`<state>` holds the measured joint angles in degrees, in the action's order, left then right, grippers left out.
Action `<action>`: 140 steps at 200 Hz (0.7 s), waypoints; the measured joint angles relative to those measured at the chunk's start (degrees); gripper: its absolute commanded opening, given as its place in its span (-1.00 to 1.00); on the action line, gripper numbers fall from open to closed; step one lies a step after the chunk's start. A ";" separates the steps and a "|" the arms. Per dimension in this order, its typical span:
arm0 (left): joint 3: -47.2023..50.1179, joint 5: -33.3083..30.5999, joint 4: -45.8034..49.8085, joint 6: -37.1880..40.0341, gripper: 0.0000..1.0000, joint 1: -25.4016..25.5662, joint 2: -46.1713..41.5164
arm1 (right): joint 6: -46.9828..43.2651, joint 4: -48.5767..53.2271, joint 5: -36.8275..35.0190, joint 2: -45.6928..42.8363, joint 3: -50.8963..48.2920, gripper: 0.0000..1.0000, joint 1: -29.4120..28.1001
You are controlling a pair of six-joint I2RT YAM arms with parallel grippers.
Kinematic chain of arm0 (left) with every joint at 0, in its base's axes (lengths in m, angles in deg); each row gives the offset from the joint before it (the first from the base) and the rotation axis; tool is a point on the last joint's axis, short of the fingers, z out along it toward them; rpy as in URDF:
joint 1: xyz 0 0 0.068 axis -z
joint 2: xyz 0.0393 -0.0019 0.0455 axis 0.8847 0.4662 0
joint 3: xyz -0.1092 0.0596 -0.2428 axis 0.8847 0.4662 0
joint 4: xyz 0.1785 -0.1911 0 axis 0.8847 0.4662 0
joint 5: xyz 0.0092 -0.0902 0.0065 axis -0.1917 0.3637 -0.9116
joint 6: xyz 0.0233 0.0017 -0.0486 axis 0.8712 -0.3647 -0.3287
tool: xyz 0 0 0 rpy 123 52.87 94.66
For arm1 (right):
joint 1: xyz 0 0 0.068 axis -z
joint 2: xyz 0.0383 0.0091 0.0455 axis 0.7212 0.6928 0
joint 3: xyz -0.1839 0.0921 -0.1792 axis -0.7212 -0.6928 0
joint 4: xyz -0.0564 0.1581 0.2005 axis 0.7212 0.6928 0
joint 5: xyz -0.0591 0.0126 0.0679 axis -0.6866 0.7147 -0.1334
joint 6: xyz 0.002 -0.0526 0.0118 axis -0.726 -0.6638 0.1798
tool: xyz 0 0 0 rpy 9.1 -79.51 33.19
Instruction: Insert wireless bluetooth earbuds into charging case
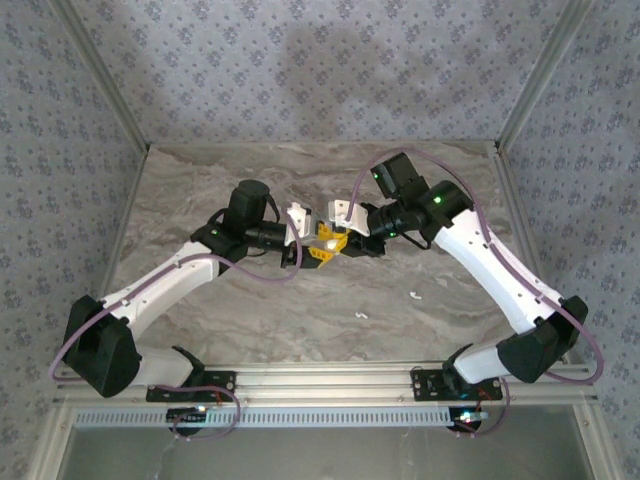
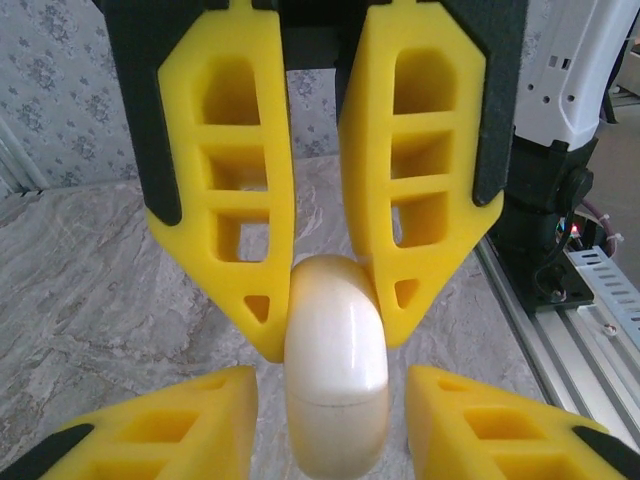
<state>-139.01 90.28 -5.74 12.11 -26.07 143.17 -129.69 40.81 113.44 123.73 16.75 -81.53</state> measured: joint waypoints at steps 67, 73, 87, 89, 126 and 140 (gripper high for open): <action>0.00 -0.02 0.04 -0.02 -0.13 0.00 0.87 | 0.00 -0.33 0.39 0.09 0.00 -0.66 -0.20; 0.00 -0.02 0.13 -0.02 -0.14 0.00 0.94 | 0.02 -0.46 0.39 0.09 0.02 -0.66 -0.20; 0.00 0.00 0.20 -0.02 -0.16 0.00 1.07 | 0.02 -0.76 0.42 0.09 0.02 -0.65 -0.20; 0.00 -0.02 0.20 -0.02 -0.16 0.00 1.07 | 0.02 -0.79 0.42 0.09 0.02 -0.65 -0.20; 0.00 0.00 0.20 -0.04 -0.41 0.00 1.07 | 0.02 -0.85 0.59 0.09 0.11 -0.66 -0.20; 0.00 0.17 0.20 0.04 -0.47 0.00 1.07 | 0.04 -1.03 0.57 0.09 0.11 -0.61 -0.20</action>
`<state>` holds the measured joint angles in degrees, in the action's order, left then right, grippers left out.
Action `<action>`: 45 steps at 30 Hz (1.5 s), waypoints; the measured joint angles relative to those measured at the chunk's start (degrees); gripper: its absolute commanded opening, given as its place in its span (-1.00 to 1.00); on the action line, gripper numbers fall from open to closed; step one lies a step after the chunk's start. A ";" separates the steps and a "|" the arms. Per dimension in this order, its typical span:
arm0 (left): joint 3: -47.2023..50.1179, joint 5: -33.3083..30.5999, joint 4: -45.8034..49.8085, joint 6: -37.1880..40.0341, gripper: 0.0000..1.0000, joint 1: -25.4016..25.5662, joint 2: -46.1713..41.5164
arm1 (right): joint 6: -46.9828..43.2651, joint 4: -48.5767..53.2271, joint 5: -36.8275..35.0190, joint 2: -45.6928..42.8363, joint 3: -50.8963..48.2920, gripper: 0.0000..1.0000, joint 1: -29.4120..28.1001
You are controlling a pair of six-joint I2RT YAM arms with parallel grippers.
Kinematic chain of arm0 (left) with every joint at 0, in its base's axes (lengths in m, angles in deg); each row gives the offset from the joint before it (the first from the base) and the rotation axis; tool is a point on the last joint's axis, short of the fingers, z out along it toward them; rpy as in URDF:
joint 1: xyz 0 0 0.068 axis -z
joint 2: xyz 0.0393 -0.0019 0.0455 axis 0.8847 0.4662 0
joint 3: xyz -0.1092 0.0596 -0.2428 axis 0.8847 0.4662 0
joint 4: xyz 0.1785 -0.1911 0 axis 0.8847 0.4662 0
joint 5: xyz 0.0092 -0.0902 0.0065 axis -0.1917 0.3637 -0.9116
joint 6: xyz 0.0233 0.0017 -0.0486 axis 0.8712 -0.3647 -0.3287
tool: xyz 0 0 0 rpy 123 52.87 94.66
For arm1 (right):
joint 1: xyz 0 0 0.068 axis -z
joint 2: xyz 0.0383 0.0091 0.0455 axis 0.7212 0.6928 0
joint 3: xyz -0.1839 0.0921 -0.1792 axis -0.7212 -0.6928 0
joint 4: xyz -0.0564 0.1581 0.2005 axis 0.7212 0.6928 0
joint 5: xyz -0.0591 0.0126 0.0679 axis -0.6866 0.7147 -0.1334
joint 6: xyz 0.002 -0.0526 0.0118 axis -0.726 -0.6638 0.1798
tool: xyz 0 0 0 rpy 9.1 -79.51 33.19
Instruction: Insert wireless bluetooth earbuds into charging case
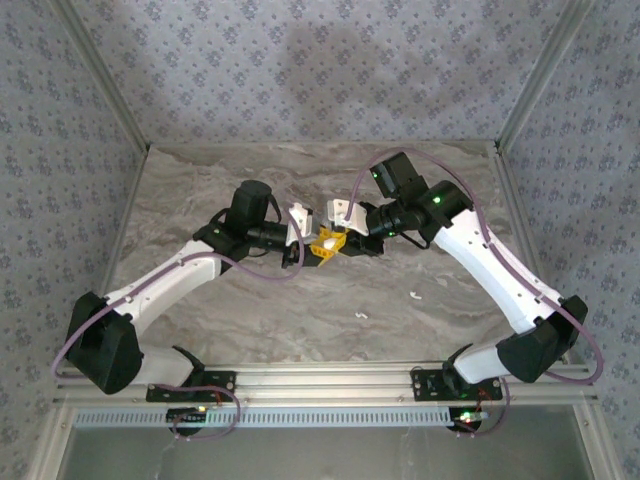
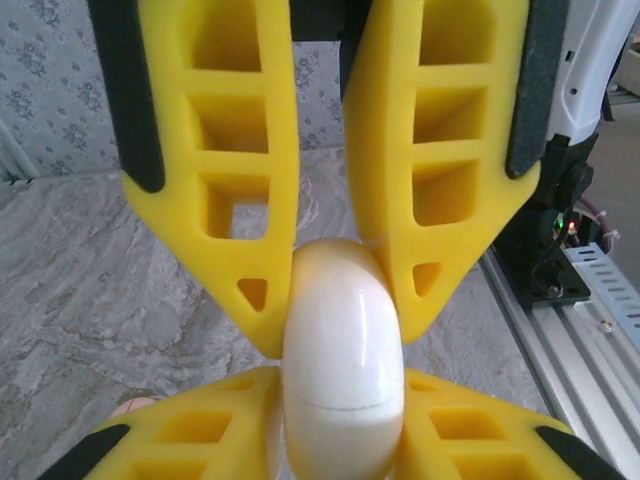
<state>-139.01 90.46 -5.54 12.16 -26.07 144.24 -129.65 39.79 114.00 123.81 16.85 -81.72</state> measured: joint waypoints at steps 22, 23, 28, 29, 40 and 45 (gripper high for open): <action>0.00 0.04 -1.20 -0.98 -0.54 0.00 0.00 | 7.80 -10.62 8.72 -4.57 -6.71 0.06 5.73; 0.00 0.02 -1.36 -1.05 -0.54 0.00 0.00 | 7.98 -10.80 8.90 -4.57 -6.86 0.07 5.73; 0.00 0.02 -1.97 -1.62 -0.55 0.00 0.00 | 8.81 -11.26 9.92 -4.52 -7.21 0.20 5.73; 0.00 0.04 -2.05 -1.73 -0.55 0.00 0.00 | 8.87 -11.23 10.03 -4.50 -7.21 0.21 5.73; 0.02 0.24 -3.56 -2.91 -0.55 0.00 0.00 | 9.14 -11.23 9.68 -3.98 -7.32 0.21 6.34; 0.46 -0.04 -4.55 -3.17 -0.57 -0.02 -0.02 | 10.82 -12.37 10.14 -3.93 -7.98 0.20 8.11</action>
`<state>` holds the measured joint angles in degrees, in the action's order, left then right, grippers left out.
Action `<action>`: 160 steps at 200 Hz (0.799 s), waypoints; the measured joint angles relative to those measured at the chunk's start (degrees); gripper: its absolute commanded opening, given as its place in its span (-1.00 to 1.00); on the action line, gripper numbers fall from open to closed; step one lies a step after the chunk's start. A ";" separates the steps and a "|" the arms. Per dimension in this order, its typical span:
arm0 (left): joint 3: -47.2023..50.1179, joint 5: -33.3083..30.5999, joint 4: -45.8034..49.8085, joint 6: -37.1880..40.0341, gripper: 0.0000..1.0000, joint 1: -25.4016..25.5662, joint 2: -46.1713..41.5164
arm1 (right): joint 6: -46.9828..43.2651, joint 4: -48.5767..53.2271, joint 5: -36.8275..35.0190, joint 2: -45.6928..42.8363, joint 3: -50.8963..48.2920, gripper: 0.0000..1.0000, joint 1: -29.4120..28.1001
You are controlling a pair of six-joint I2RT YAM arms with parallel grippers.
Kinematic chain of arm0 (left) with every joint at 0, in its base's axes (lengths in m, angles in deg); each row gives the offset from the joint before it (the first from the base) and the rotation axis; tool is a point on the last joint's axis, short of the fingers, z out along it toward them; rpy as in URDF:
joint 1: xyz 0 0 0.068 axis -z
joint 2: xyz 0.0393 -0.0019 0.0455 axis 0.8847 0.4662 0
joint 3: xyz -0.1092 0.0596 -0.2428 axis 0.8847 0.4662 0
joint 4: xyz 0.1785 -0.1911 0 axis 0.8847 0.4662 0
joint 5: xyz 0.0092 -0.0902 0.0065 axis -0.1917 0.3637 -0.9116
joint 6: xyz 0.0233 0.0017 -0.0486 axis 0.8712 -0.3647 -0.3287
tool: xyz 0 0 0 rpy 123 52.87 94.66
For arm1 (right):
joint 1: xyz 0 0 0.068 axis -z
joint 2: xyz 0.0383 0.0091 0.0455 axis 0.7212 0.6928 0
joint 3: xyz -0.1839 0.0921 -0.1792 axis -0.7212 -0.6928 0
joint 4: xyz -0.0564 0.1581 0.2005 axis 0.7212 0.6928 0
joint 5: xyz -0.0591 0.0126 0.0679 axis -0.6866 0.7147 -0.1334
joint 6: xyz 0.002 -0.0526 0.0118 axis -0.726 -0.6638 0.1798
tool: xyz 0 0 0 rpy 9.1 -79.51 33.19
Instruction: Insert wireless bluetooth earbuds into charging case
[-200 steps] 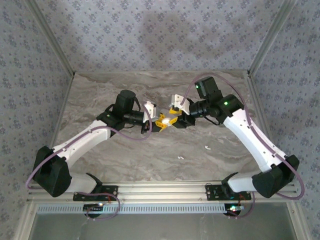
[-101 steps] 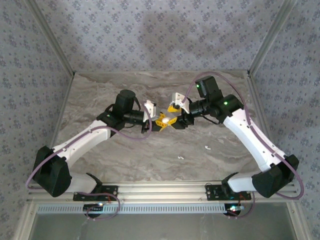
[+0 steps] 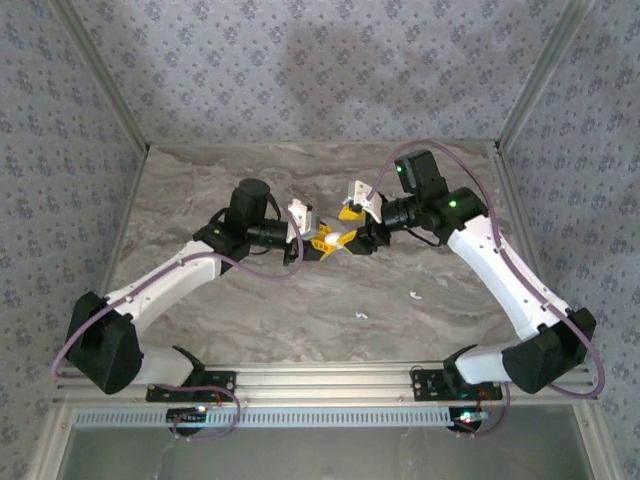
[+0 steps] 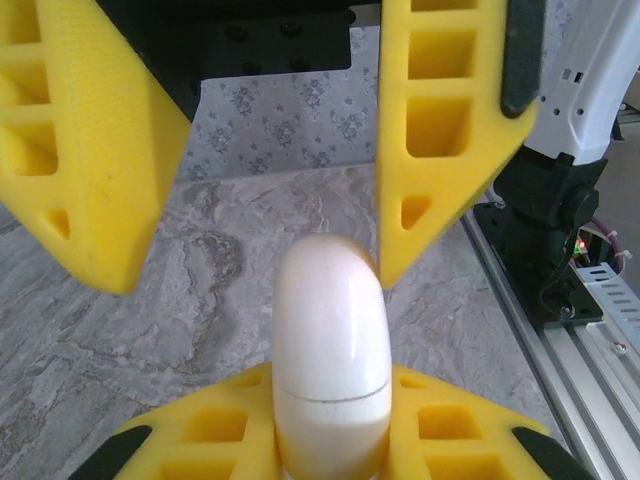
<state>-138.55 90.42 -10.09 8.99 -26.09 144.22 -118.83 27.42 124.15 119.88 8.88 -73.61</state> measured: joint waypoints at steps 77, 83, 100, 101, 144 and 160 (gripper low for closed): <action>0.44 -1.20 -0.28 -1.05 -0.57 0.02 0.02 | 7.04 -8.15 2.75 -1.81 -5.66 0.19 6.78; 0.44 -0.79 -0.55 -1.07 -0.57 0.02 0.00 | 7.48 -9.05 2.56 -1.81 -6.03 0.19 7.28; 0.44 -0.11 -0.70 -1.29 -0.57 0.02 0.00 | 8.46 -10.69 2.34 -1.81 -7.17 0.20 8.31; 0.44 -0.09 -0.70 -1.29 -0.57 0.02 0.00 | 8.59 -10.91 2.32 -1.81 -7.32 0.20 8.39; 0.44 0.90 -1.79 -2.27 -0.58 0.02 0.02 | 10.95 -14.36 2.91 -2.05 -8.55 0.22 8.96; 0.44 1.09 -2.75 -2.82 -0.58 0.02 0.02 | 11.85 -15.32 3.43 -2.47 -8.98 0.23 9.20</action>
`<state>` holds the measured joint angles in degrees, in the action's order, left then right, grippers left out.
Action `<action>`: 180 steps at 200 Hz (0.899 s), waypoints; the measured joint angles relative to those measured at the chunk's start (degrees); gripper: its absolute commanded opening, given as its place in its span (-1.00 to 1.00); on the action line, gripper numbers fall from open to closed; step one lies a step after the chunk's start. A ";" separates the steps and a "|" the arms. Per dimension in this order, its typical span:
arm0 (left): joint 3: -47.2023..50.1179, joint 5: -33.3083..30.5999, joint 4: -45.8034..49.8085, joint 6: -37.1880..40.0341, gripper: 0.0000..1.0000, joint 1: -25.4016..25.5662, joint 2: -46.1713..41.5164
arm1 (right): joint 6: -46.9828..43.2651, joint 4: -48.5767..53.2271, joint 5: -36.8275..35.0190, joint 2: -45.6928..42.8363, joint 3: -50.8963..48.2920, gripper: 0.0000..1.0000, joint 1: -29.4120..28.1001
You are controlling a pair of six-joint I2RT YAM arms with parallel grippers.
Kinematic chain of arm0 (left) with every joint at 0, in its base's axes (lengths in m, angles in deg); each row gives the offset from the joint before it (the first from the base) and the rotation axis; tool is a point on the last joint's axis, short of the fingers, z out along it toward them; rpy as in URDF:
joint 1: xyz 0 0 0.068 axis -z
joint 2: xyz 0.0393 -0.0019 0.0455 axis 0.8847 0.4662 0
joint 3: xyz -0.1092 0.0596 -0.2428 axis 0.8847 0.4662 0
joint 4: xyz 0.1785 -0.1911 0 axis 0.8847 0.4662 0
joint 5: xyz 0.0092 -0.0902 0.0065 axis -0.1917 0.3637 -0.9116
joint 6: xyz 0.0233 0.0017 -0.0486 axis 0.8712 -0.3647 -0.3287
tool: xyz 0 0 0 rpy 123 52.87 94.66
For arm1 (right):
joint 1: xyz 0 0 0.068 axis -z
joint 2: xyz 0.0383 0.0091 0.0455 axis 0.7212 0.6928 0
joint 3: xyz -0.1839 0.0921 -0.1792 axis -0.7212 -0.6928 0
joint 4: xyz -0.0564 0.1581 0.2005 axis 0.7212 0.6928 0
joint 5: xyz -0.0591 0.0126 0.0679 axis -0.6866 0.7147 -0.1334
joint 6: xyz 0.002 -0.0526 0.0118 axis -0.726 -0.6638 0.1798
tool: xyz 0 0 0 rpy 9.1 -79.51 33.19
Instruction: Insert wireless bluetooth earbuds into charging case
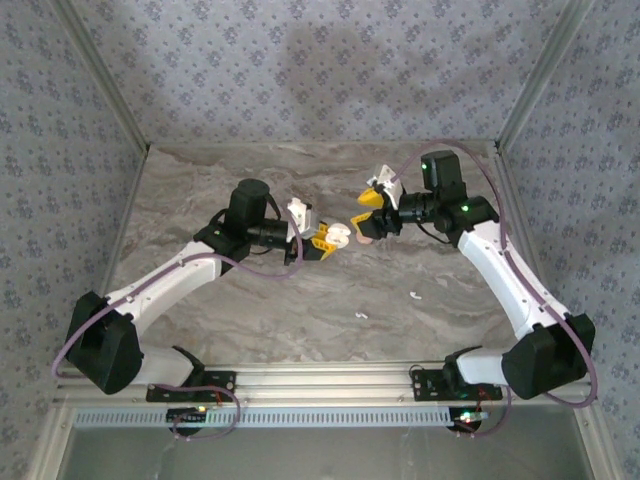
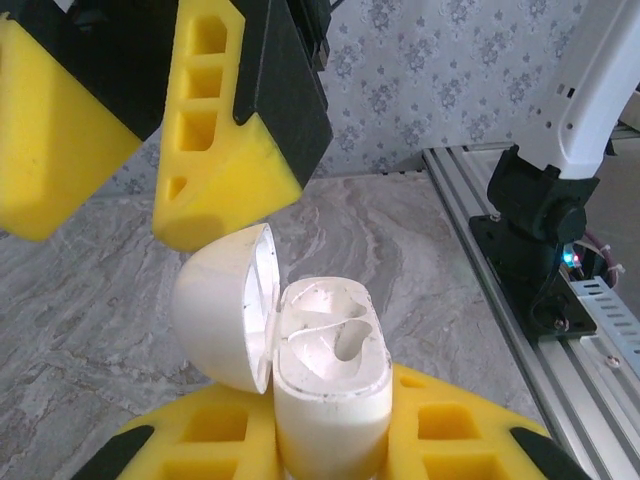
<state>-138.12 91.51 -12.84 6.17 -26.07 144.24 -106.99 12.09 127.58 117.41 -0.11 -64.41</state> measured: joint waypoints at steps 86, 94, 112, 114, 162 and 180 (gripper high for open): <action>8.02 -0.61 -11.13 -9.05 -0.61 -3.21 -0.02 | 13.66 -0.39 -6.58 -6.23 -7.08 0.17 -0.44; 9.20 -1.09 -11.96 -10.10 -0.61 -3.61 -0.04 | 15.98 0.42 -8.52 -6.32 -7.78 0.15 -0.68; 12.22 -2.64 -13.88 -12.02 -0.61 -3.93 -0.68 | 22.27 2.08 -14.40 -6.32 -10.25 0.08 -2.97; 12.48 -2.75 -13.94 -12.15 -0.61 -3.93 -0.79 | 23.08 2.34 -15.08 -6.29 -10.60 0.08 -3.39; 21.73 -8.94 -16.33 -15.65 -0.62 -3.93 -7.98 | 32.96 9.86 -26.99 -1.79 -15.41 -0.03 -13.20; 23.34 -10.71 -16.59 -16.46 -0.62 -3.96 -9.81 | 34.97 12.92 -31.21 2.99 -15.10 -0.03 -15.47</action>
<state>-114.77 80.80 -29.43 -10.29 -30.03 134.43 -72.01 25.01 96.37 120.40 -15.21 -79.89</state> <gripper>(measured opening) 0.199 0.485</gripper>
